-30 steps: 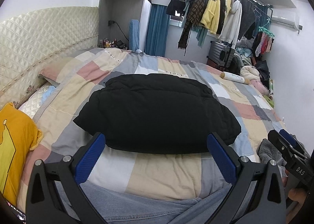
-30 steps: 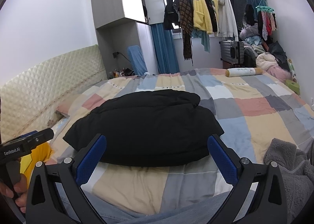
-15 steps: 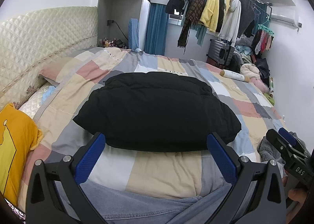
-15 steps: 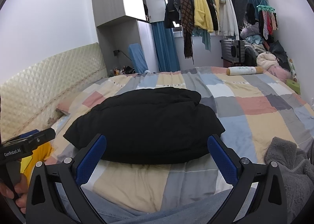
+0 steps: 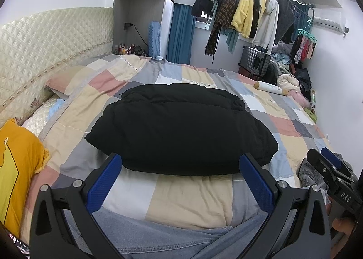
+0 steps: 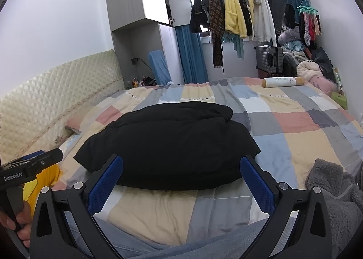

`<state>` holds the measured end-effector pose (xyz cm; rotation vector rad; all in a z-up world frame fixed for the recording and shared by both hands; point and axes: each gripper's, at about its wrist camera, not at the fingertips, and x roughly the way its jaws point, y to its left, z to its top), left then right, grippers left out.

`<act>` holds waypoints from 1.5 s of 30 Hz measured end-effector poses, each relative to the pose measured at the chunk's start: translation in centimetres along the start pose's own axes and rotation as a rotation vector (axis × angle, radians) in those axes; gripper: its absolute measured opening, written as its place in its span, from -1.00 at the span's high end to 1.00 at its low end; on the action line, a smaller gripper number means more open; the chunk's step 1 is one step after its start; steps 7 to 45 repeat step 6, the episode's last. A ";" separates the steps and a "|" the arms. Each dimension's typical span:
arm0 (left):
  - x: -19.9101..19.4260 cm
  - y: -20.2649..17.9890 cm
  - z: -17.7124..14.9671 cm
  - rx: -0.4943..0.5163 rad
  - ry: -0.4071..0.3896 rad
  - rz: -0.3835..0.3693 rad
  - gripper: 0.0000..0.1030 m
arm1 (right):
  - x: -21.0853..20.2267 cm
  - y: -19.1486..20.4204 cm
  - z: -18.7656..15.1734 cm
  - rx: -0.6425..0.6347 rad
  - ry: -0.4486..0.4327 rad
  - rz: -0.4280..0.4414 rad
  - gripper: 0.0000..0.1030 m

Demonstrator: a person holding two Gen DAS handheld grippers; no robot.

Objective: Fold large clothes

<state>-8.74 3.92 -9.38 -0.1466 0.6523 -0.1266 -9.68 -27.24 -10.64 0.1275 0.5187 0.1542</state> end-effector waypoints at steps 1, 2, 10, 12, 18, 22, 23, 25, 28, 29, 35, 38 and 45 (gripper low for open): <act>0.0 0.0 0.0 -0.001 -0.001 0.001 -1.00 | 0.0 0.0 0.0 0.000 0.000 0.000 -1.00; 0.0 0.0 0.0 0.000 0.000 0.000 -1.00 | 0.0 0.0 0.0 -0.001 0.000 -0.001 -1.00; 0.0 0.0 0.0 0.000 0.001 -0.001 -1.00 | 0.0 -0.1 0.0 -0.001 -0.001 0.001 -1.00; 0.0 0.0 0.0 0.000 0.001 -0.001 -1.00 | 0.0 -0.1 0.0 -0.001 -0.001 0.001 -1.00; 0.0 0.0 0.0 0.000 0.001 -0.001 -1.00 | 0.0 -0.1 0.0 -0.001 -0.001 0.001 -1.00; 0.0 0.0 0.0 0.000 0.001 -0.001 -1.00 | 0.0 -0.1 0.0 -0.001 -0.001 0.001 -1.00; 0.0 0.0 0.0 0.000 0.001 -0.001 -1.00 | 0.0 -0.1 0.0 -0.001 -0.001 0.001 -1.00; 0.0 0.0 0.0 0.000 0.001 -0.001 -1.00 | 0.0 -0.1 0.0 -0.001 -0.001 0.001 -1.00; 0.0 0.0 0.0 0.000 0.001 -0.001 -1.00 | 0.0 -0.1 0.0 -0.001 -0.001 0.001 -1.00; 0.0 0.0 0.0 0.000 0.001 -0.001 -1.00 | 0.0 -0.1 0.0 -0.001 -0.001 0.001 -1.00; 0.0 0.0 0.0 0.000 0.001 -0.001 -1.00 | 0.0 -0.1 0.0 -0.001 -0.001 0.001 -1.00; 0.0 0.0 0.0 0.000 0.001 -0.001 -1.00 | 0.0 -0.1 0.0 -0.001 -0.001 0.001 -1.00; 0.0 0.0 0.0 0.000 0.001 -0.001 -1.00 | 0.0 -0.1 0.0 -0.001 -0.001 0.001 -1.00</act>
